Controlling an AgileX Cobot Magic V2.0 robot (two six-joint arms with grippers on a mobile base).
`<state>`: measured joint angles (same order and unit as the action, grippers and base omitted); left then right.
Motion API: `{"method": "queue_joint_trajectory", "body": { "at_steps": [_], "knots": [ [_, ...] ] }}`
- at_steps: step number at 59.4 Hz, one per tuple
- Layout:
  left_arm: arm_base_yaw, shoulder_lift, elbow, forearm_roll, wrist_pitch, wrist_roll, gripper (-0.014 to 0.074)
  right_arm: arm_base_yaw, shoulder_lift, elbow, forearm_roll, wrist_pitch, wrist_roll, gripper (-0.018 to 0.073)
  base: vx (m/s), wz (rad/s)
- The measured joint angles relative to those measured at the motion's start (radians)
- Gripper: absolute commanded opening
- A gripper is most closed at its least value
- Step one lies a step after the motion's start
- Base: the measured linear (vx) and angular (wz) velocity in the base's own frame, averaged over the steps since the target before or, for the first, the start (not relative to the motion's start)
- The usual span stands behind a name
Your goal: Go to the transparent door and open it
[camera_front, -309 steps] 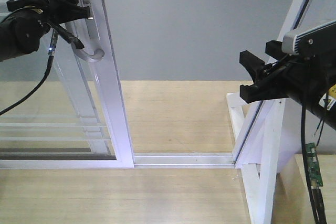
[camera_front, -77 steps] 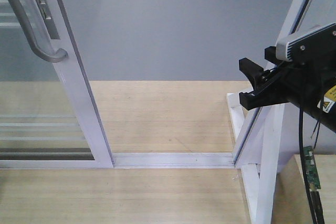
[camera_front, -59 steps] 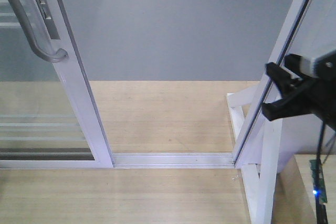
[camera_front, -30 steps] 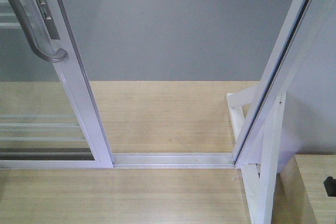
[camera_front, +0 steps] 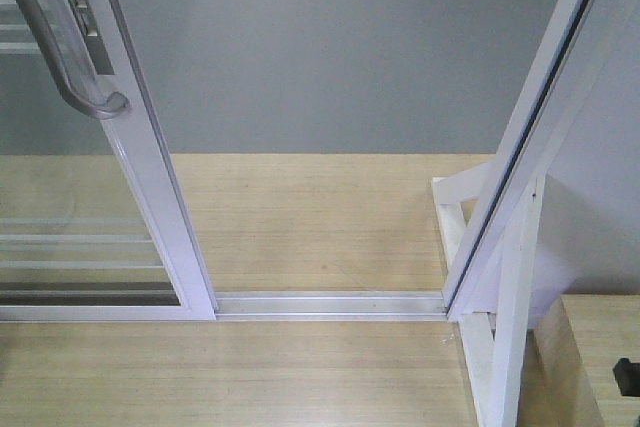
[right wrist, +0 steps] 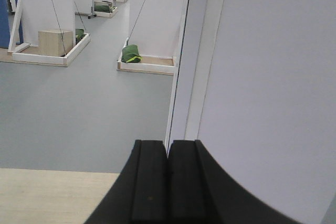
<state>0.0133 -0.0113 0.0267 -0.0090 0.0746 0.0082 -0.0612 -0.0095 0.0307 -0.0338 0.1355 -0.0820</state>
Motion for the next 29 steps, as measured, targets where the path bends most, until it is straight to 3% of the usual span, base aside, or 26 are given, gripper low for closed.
{"method": "queue_joint_trajectory", "body": {
  "at_steps": [29],
  "knots": [
    [0.000, 0.000, 0.000, 0.000, 0.000, 0.000, -0.0006, 0.000, 0.000, 0.000, 0.000, 0.000, 0.002, -0.0008, 0.00, 0.00]
  ]
}}
